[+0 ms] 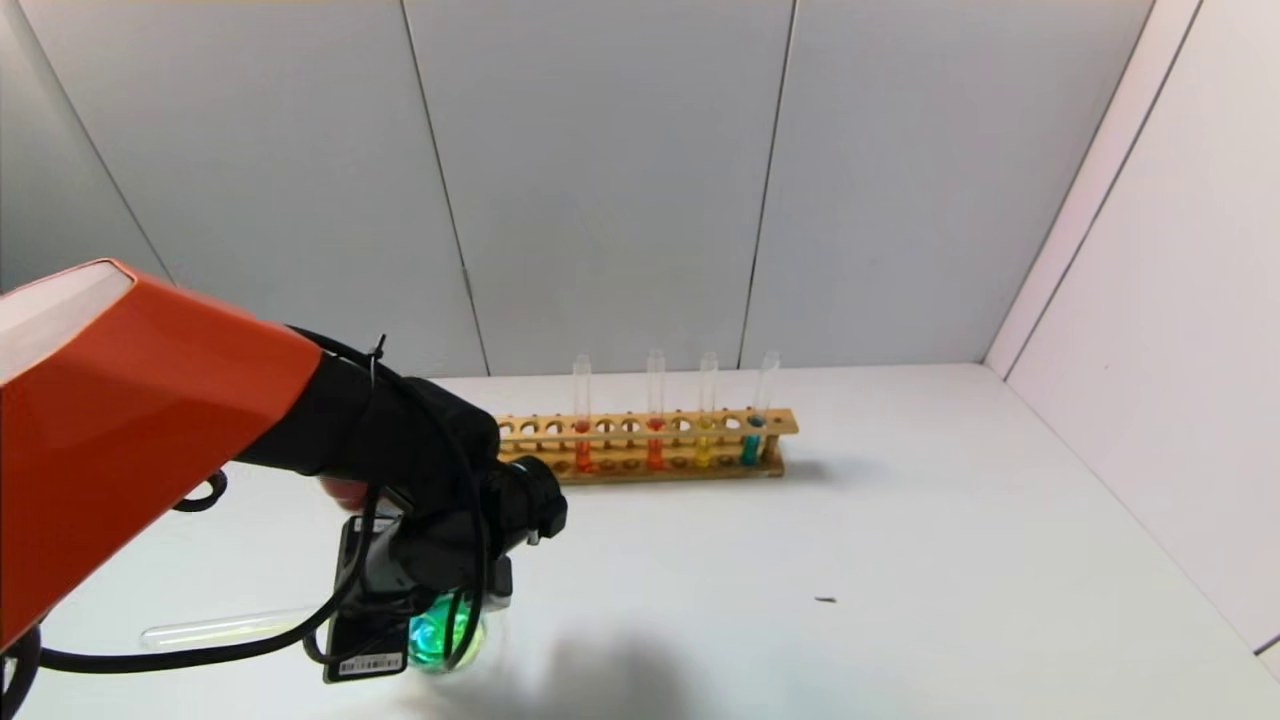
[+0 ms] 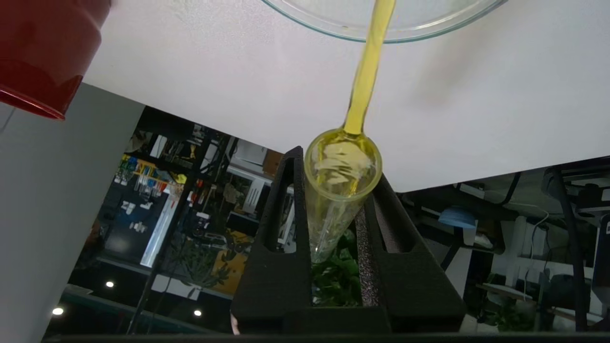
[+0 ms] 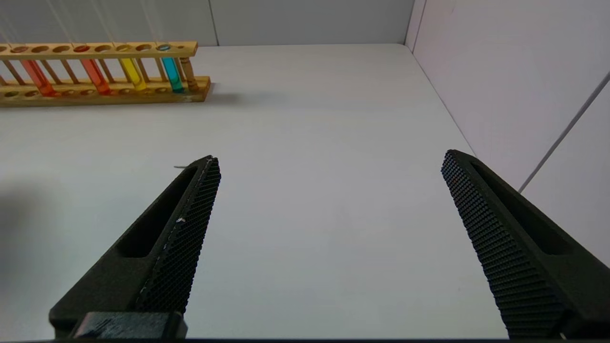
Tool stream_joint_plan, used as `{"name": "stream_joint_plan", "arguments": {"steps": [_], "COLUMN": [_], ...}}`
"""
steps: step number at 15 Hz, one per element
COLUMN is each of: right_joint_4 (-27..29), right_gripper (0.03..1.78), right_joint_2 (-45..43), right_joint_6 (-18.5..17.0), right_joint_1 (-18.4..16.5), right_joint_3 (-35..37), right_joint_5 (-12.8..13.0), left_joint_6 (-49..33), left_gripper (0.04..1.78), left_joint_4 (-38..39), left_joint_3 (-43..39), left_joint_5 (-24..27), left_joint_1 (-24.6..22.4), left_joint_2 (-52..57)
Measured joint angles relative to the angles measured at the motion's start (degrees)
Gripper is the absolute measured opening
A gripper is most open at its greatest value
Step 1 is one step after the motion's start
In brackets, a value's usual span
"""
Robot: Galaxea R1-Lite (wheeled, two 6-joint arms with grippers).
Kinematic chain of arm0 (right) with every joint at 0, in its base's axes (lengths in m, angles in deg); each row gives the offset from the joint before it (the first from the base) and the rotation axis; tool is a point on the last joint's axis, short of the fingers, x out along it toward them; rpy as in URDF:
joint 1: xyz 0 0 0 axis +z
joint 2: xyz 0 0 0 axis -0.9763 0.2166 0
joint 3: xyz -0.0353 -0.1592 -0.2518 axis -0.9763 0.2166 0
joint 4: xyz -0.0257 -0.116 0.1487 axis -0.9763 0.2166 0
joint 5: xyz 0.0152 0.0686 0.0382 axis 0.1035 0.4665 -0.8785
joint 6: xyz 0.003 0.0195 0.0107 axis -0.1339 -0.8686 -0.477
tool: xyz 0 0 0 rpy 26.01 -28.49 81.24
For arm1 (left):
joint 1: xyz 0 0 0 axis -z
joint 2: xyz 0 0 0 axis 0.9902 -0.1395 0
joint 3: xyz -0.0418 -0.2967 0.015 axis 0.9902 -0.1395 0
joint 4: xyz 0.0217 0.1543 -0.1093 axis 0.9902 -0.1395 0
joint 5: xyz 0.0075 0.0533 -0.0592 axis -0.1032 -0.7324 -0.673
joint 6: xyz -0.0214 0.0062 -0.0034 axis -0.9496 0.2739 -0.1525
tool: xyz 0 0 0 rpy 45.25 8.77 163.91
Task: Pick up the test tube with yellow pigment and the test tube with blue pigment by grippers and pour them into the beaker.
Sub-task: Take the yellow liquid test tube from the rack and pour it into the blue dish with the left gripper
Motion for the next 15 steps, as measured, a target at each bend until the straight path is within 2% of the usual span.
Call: {"name": "stream_joint_plan", "arguments": {"steps": [8, 15], "right_joint_4": [0.0, 0.0], "right_gripper": [1.70, 1.70], "right_joint_2": [0.0, 0.0], "right_joint_6": [0.0, 0.0], "right_joint_1": [0.0, 0.0], "right_joint_3": [0.0, 0.0], "right_joint_5": [0.0, 0.0], "left_joint_6": [0.0, -0.5], "left_gripper": [0.32, 0.32], "left_joint_4": [-18.5, -20.7], "left_joint_3": [14.6, 15.8], "left_joint_5": [-0.1, 0.3], "left_joint_1": [2.3, 3.1], "left_joint_2": [-5.2, -7.4]}}
